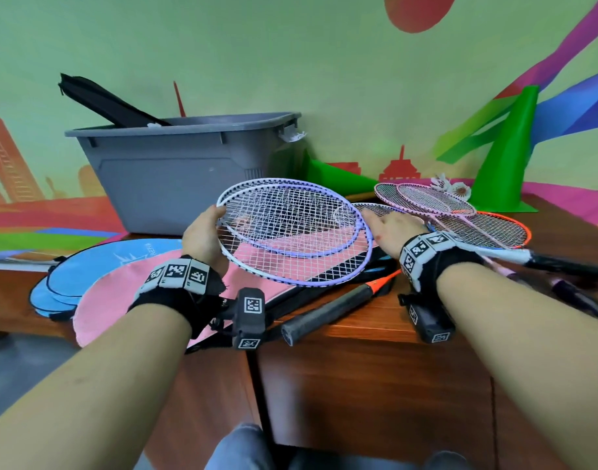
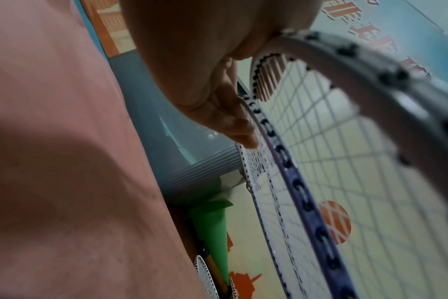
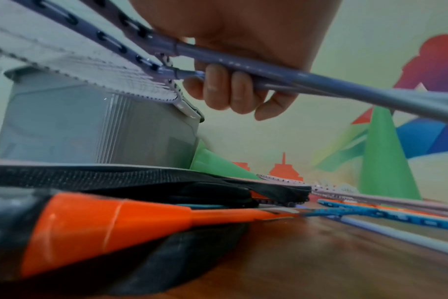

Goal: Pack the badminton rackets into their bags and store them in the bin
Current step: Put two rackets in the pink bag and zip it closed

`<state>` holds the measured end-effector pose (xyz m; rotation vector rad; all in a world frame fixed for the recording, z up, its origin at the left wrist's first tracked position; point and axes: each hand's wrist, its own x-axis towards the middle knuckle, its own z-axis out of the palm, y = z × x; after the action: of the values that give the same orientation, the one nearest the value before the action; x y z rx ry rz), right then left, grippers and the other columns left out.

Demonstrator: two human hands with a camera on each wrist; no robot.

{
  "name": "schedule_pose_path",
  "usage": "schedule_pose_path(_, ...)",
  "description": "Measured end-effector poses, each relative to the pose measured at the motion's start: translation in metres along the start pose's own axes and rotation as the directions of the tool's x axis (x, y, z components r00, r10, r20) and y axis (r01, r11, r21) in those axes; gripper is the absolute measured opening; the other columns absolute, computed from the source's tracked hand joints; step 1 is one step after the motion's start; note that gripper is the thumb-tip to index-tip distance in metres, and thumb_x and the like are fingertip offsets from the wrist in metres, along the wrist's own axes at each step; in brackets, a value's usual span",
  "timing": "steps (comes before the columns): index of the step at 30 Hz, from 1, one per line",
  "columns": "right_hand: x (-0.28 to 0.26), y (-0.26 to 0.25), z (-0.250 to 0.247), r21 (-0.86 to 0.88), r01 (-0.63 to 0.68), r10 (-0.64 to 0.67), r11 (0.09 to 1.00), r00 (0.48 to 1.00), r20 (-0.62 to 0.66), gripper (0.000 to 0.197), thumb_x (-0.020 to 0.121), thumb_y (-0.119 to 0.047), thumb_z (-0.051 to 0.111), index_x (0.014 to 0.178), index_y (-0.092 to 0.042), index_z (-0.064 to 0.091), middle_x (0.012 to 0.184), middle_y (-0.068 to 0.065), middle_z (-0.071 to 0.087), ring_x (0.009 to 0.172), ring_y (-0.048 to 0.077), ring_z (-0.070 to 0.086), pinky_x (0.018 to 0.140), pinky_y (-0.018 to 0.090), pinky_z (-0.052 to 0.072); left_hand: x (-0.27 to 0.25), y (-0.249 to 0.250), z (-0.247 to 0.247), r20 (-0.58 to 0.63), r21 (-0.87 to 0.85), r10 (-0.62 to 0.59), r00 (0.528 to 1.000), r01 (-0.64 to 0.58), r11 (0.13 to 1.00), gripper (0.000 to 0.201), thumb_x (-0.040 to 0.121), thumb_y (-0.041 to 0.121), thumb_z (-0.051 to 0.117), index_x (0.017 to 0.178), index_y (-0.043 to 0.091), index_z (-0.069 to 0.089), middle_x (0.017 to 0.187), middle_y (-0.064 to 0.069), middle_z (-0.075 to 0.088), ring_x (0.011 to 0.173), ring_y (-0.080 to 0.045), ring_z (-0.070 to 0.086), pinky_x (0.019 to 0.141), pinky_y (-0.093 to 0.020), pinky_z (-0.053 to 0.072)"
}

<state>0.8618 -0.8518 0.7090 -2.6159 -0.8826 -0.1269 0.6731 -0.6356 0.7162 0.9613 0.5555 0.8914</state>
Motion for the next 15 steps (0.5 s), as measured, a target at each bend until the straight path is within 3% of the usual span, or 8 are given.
schedule_pose_path(1, -0.001, 0.0, 0.001, 0.024, 0.0, 0.001, 1.0, 1.0, -0.017, 0.069, 0.093, -0.064, 0.012, 0.068, -0.013, 0.052, 0.067, 0.007, 0.049, 0.078, 0.027, 0.052, 0.076, 0.032, 0.04, 0.002, 0.003, 0.002, -0.041, -0.03, -0.057, 0.998, 0.055, 0.998, 0.047, 0.084, 0.015, 0.065, 0.129, 0.01, 0.052, 0.129, -0.012, 0.058, 0.117, -0.031, 0.057, 0.086, -0.03, 0.048)
schedule_pose_path(3, -0.005, 0.002, 0.005, 0.019, 0.034, -0.033, 0.999, 0.998, -0.053, 0.071, 0.088, -0.07, 0.008, 0.067, -0.018, 0.052, 0.076, 0.009, 0.054, 0.082, 0.027, 0.055, 0.082, 0.036, 0.044, -0.003, -0.003, 0.008, -0.135, 0.281, 0.082, 0.987, -0.041, 0.959, 0.044, 0.082, 0.008, 0.065, 0.125, 0.014, 0.055, 0.121, -0.01, 0.063, 0.111, -0.029, 0.058, 0.088, -0.029, 0.044)
schedule_pose_path(4, -0.007, 0.004, 0.006, 0.002, 0.054, -0.054, 0.999, 0.996, -0.072, 0.069, 0.088, -0.071, 0.009, 0.068, -0.02, 0.051, 0.079, 0.008, 0.054, 0.084, 0.027, 0.056, 0.084, 0.037, 0.046, -0.001, -0.006, 0.007, -0.152, 0.277, 0.054, 0.987, -0.01, 0.961, 0.042, 0.082, 0.008, 0.064, 0.123, 0.015, 0.057, 0.119, -0.009, 0.064, 0.109, -0.028, 0.059, 0.088, -0.028, 0.044)
schedule_pose_path(6, -0.011, 0.006, 0.011, -0.022, 0.052, -0.054, 0.998, 0.994, -0.095, 0.069, 0.09, -0.068, 0.01, 0.074, -0.018, 0.054, 0.08, 0.007, 0.054, 0.087, 0.028, 0.059, 0.081, 0.036, 0.046, 0.01, -0.006, 0.001, -0.085, -0.039, -0.016, 0.996, 0.013, 0.999, 0.042, 0.081, 0.015, 0.065, 0.122, 0.013, 0.058, 0.122, -0.011, 0.063, 0.108, -0.029, 0.061, 0.089, -0.032, 0.047)
schedule_pose_path(8, -0.013, 0.005, 0.01, -0.046, 0.027, -0.034, 0.999, 0.988, -0.151, 0.073, 0.091, -0.066, 0.009, 0.074, -0.015, 0.058, 0.077, 0.009, 0.056, 0.087, 0.03, 0.061, 0.078, 0.036, 0.045, 0.01, -0.012, 0.001, -0.057, 0.0, 0.003, 0.998, -0.003, 1.0, 0.051, 0.075, 0.028, 0.068, 0.12, 0.006, 0.058, 0.122, -0.016, 0.063, 0.099, -0.027, 0.063, 0.088, -0.037, 0.051)
schedule_pose_path(10, -0.013, 0.004, 0.004, -0.098, -0.022, 0.002, 0.995, 0.979, -0.203, 0.077, 0.094, -0.061, 0.01, 0.079, -0.009, 0.064, 0.08, 0.015, 0.06, 0.087, 0.032, 0.062, 0.076, 0.034, 0.043, 0.007, -0.007, 0.004, -0.06, 0.037, 0.046, 0.997, -0.043, 0.998, 0.053, 0.075, 0.03, 0.07, 0.119, 0.003, 0.059, 0.107, -0.013, 0.067, 0.088, -0.025, 0.064, 0.079, -0.034, 0.055)
schedule_pose_path(13, -0.011, 0.004, -0.009, -0.099, -0.055, 0.034, 0.994, 0.978, -0.206, 0.073, 0.097, -0.056, 0.012, 0.076, -0.007, 0.062, 0.078, 0.017, 0.058, 0.082, 0.031, 0.06, 0.07, 0.032, 0.039, 0.004, 0.0, 0.006, -0.039, 0.167, 0.085, 0.996, -0.077, 0.983, 0.034, 0.084, 0.034, 0.065, 0.102, 0.005, 0.065, 0.083, -0.008, 0.068, 0.064, -0.018, 0.064, 0.059, -0.025, 0.054)
schedule_pose_path(15, -0.009, 0.005, -0.015, -0.11, -0.074, 0.052, 0.991, 0.98, -0.194, 0.065, 0.1, -0.049, 0.015, 0.096, -0.006, 0.064, 0.076, 0.016, 0.055, 0.083, 0.032, 0.061, 0.069, 0.032, 0.04, 0.003, 0.003, 0.005, -0.003, 0.198, 0.047, 0.999, -0.045, 0.979, 0.043, 0.089, 0.051, 0.053, 0.093, 0.01, 0.062, 0.073, -0.003, 0.066, 0.051, -0.013, 0.057, 0.055, -0.024, 0.049)
